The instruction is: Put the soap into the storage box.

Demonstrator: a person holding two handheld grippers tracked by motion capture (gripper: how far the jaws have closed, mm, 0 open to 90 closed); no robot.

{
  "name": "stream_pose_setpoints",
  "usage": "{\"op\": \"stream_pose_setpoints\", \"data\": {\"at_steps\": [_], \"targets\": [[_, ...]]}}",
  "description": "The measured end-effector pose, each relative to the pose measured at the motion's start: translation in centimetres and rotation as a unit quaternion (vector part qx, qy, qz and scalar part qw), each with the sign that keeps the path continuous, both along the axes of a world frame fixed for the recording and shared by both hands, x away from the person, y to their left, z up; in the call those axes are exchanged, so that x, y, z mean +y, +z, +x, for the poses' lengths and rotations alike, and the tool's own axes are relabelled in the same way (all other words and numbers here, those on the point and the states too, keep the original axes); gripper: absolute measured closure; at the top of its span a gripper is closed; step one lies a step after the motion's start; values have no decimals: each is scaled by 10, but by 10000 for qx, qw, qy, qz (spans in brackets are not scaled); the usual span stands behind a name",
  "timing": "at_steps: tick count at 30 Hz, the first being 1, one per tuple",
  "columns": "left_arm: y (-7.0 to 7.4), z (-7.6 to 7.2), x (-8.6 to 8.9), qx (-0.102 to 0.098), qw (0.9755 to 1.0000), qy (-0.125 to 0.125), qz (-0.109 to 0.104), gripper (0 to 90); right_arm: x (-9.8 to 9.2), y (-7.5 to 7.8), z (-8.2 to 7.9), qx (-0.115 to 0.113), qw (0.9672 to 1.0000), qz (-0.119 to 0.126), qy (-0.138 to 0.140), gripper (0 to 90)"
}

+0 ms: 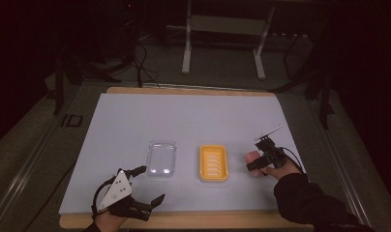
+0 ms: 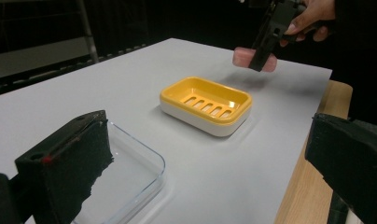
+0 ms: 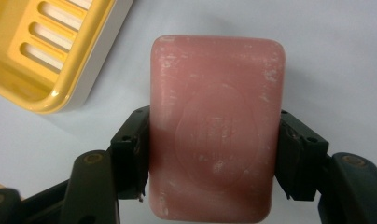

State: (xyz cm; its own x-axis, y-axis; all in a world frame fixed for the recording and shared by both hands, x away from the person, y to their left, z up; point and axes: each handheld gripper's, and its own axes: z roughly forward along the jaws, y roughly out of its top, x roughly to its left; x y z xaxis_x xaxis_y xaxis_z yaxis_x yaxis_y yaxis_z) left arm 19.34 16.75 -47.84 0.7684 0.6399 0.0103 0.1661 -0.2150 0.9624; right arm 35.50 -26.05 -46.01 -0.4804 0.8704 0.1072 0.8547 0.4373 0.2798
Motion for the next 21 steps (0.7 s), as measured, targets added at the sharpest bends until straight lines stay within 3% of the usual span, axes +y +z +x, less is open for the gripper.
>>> {"op": "stream_pose_setpoints", "data": {"at_steps": [3, 4, 8, 11, 17, 21], "targets": [[1, 0, -2, 11, 10000, 6, 14, 6, -1, -1, -1, 87, 9998, 38, -199, 372], [1, 0, -3, 2, 10000, 26, 41, 6, 0, -1, -3, 40, 9993, -119, -338, 372], [1, 0, -6, 25, 9999, 51, 127, 6, 1, -3, -5, 143, 9982, -149, -564, 372], [1, -1, -9, -9, 9998, 33, 213, 6, 5, -2, -9, 304, 9967, 106, -744, 372], [3, -3, -12, -96, 9996, -82, 265, 6, 16, 7, -15, 289, 9941, 370, -978, 372], [3, -2, -13, -108, 9995, -122, 287, 6, 27, 16, -18, 262, 9938, 319, -1030, 372]]}}
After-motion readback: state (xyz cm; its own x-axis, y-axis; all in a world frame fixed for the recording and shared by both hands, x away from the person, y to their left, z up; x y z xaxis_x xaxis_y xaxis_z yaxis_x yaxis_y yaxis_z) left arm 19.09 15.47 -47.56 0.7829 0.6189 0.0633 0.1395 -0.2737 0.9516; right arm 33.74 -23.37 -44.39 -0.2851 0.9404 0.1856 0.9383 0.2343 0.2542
